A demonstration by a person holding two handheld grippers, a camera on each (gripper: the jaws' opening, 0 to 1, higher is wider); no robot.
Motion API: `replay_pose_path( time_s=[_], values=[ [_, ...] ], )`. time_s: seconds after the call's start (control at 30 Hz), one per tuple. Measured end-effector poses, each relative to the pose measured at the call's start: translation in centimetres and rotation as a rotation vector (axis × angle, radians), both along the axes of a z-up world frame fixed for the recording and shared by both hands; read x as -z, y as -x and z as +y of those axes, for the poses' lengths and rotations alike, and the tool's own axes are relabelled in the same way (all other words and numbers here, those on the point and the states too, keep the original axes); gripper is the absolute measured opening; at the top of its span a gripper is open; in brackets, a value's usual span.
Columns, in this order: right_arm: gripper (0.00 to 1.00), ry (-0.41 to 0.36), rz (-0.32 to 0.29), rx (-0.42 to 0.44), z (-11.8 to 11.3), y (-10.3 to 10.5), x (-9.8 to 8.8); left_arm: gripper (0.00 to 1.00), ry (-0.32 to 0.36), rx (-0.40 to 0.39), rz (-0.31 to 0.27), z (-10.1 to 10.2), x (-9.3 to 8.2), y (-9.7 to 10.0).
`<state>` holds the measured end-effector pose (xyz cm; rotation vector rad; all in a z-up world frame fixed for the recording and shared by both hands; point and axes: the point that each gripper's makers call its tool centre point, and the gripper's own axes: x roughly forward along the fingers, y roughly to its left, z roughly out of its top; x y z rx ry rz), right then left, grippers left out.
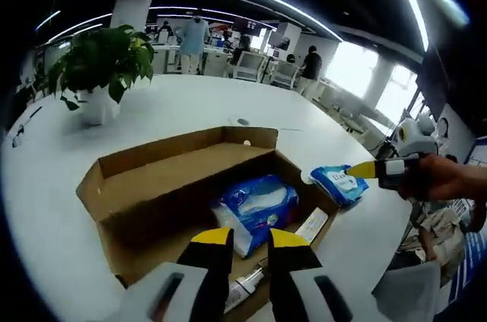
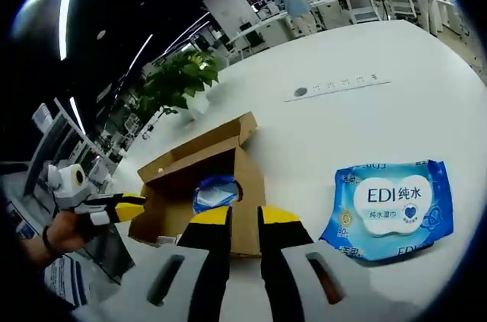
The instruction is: Operate the shoe box by opening the lid, removing the specified soft item, and placing it in the target area until the item is outside and the box remains undamaged.
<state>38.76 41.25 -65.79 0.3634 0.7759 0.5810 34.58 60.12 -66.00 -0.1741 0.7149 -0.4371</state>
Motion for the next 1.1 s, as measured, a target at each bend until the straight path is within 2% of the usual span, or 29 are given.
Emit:
replay_pose_path(
  time_s=[0.2, 0.37, 0.6, 0.77, 1.03, 1.1],
  values=[
    [0.14, 0.013, -0.001, -0.064, 1.4, 0.4, 0.3, 0.20, -0.012, -0.021, 0.003, 1.5, 0.7, 1.2],
    [0.15, 0.023, 0.002, -0.098, 2.3, 0.5, 0.6, 0.20, -0.006, -0.035, 0.008, 2.3, 1.3, 1.5],
    [0.17, 0.044, -0.006, -0.143, 3.2, 0.4, 0.9, 0.21, 0.002, -0.036, 0.001, 2.1, 1.1, 1.9],
    [0.19, 0.069, -0.015, -0.182, 3.7, 0.0, 1.1, 0.22, -0.029, -0.021, -0.010, 2.3, 1.1, 2.4],
    [0.25, 0.137, -0.061, -0.313, 5.5, -0.3, 1.3, 0.25, -0.016, -0.029, -0.019, 2.6, 0.7, 2.7],
    [0.27, 0.156, -0.073, -0.347, 6.0, -0.3, 1.4, 0.26, -0.038, -0.011, -0.018, 2.5, 0.9, 3.0]
  ],
)
